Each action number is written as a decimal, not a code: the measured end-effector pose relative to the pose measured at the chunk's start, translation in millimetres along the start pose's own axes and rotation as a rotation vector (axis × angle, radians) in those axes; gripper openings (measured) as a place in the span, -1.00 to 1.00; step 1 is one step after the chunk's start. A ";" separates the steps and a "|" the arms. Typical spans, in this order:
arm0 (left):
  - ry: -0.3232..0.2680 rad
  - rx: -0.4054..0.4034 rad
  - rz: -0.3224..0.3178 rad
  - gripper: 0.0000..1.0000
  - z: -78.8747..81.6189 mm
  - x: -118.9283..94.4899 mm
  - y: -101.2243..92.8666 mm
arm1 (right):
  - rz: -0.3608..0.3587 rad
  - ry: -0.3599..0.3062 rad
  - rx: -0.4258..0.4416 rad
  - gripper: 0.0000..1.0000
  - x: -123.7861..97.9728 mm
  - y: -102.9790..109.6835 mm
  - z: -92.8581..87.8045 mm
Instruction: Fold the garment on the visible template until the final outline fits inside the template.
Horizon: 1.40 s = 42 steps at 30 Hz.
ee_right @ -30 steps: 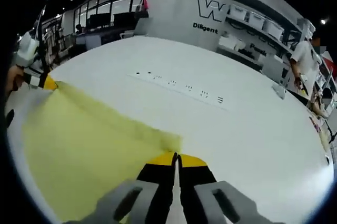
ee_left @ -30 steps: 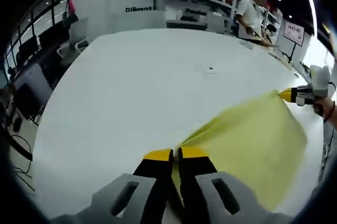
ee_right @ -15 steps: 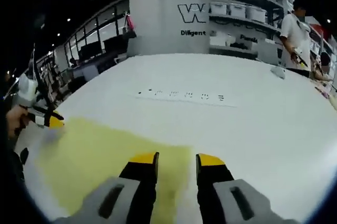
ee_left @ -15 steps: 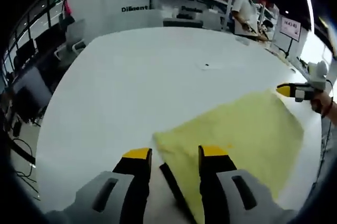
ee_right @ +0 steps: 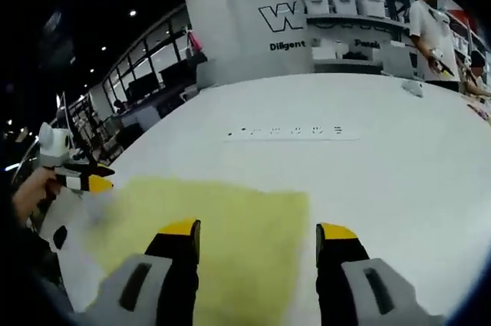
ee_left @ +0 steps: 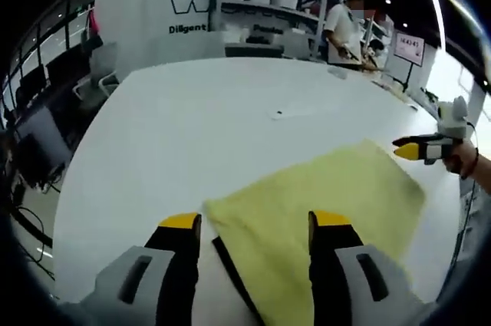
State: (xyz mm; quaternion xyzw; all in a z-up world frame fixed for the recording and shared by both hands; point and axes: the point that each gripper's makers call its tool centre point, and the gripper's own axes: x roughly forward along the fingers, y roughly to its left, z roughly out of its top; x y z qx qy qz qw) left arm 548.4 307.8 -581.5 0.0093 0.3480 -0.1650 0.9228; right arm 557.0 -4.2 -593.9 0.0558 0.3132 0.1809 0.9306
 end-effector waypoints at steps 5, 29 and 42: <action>-0.035 -0.012 -0.035 0.51 -0.3 -14.8 -12.0 | 0.025 0.029 -0.022 0.36 -18.4 12.6 -16.2; -0.028 0.052 -0.115 0.85 -68.8 -64.1 -39.1 | 0.093 0.106 -0.178 0.39 -74.9 44.2 -72.2; 0.025 0.047 -0.139 0.45 -110.3 -74.8 -40.9 | 0.079 0.139 -0.196 0.25 -81.3 40.4 -97.7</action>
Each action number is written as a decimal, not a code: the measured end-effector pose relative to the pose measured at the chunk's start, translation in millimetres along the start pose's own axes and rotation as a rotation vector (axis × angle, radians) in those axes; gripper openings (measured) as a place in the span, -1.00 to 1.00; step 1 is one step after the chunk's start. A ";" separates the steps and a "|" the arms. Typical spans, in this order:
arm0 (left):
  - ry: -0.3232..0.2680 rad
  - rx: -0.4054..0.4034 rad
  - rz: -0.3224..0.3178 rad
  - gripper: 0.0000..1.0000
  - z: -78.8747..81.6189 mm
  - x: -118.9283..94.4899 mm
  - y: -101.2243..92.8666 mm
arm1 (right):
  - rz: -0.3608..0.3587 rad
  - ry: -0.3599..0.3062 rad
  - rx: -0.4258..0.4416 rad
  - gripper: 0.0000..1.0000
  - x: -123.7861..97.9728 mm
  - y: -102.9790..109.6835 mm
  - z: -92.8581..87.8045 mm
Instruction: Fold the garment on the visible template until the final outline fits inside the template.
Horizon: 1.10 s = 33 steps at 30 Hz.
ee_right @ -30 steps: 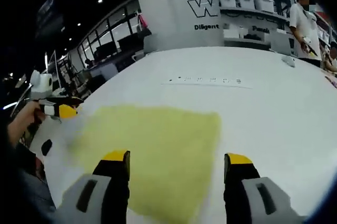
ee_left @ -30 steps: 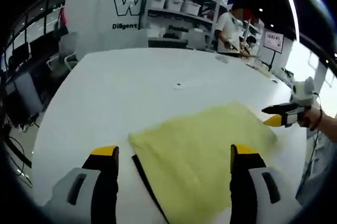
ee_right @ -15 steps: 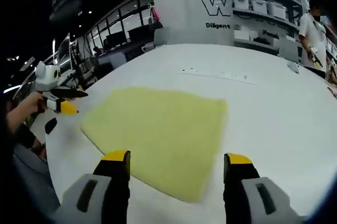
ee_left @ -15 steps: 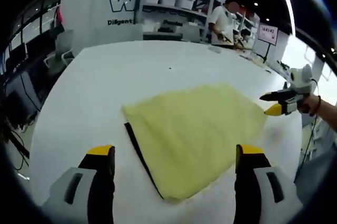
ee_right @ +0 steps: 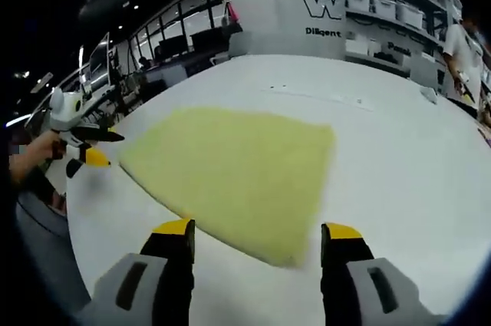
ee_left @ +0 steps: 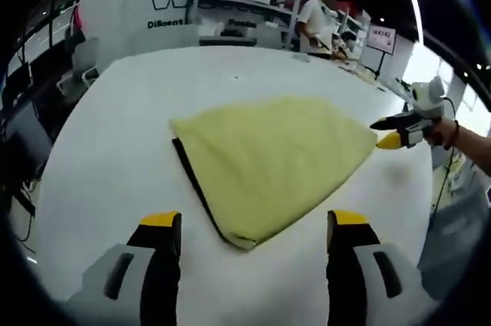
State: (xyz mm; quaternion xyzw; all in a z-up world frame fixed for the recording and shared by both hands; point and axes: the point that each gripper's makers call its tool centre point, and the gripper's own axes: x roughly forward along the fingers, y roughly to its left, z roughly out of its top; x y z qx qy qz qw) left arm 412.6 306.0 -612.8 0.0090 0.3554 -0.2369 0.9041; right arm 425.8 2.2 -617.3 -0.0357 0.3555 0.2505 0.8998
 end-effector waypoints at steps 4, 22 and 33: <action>0.016 0.010 0.010 0.25 -4.4 1.0 2.0 | -0.008 0.007 0.001 0.21 0.1 -1.7 -4.6; 0.041 -0.001 0.046 -0.53 -20.4 5.4 8.4 | -0.075 0.004 0.047 -0.08 4.2 -17.3 -23.2; 0.058 0.045 0.016 -0.90 -23.3 4.0 7.2 | -0.078 -0.004 0.024 -0.53 5.5 -15.1 -21.4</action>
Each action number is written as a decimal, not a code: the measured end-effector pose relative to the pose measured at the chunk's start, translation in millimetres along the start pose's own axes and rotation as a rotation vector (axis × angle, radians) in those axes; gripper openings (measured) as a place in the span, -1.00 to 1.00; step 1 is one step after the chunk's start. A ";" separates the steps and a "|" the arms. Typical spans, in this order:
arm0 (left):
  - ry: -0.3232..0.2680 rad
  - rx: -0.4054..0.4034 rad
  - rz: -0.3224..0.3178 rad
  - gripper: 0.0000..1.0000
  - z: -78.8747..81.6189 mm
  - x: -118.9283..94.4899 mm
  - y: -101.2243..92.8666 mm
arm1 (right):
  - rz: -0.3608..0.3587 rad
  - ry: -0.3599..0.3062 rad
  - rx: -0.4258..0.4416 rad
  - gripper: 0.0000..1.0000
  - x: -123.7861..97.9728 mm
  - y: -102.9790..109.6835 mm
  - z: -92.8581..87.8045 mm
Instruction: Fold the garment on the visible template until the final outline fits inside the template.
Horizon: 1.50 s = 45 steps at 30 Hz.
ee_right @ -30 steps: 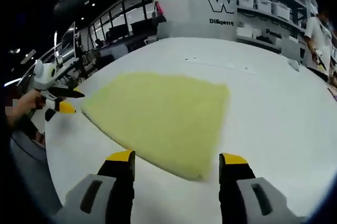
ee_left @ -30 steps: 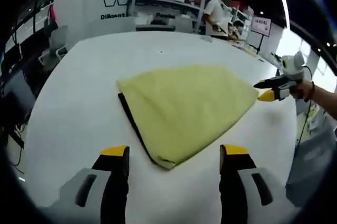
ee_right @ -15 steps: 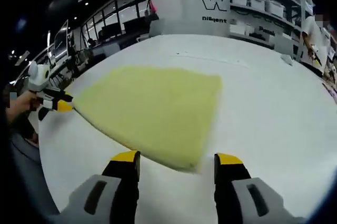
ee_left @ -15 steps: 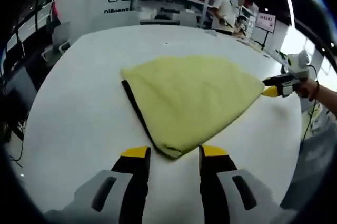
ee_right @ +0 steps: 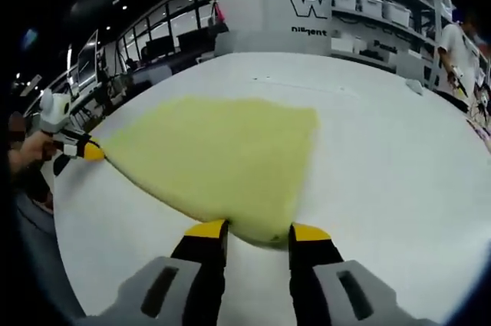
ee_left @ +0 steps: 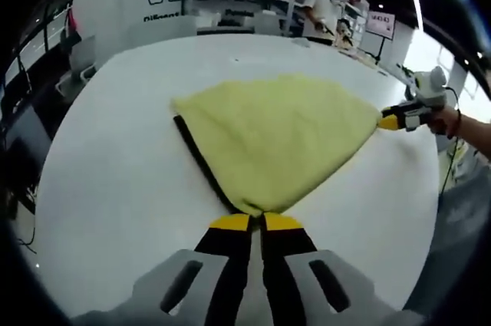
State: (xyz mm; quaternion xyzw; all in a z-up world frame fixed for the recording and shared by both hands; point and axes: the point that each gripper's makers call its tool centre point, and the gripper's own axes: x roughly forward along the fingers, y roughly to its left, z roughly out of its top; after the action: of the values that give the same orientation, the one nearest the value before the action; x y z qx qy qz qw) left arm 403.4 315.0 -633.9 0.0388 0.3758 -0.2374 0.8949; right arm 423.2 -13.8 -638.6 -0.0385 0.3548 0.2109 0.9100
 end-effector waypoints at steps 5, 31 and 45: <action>0.008 0.099 -0.013 -0.92 1.8 -3.3 0.8 | -0.017 -0.002 -0.003 -0.86 -0.4 -4.2 0.8; 0.073 0.238 -0.046 -0.92 -8.1 -13.2 5.3 | 0.041 0.047 -0.071 -1.00 -19.0 5.3 -10.9; 0.108 0.238 -0.076 -0.92 -28.3 -26.9 -3.2 | 0.082 0.091 -0.130 -1.00 -40.8 21.2 -29.7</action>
State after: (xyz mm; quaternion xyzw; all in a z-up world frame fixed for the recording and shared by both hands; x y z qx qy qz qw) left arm 367.1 329.8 -635.2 0.1430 0.3939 -0.3115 0.8528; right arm 368.9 -15.6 -632.0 -0.0923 0.3827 0.2686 0.8791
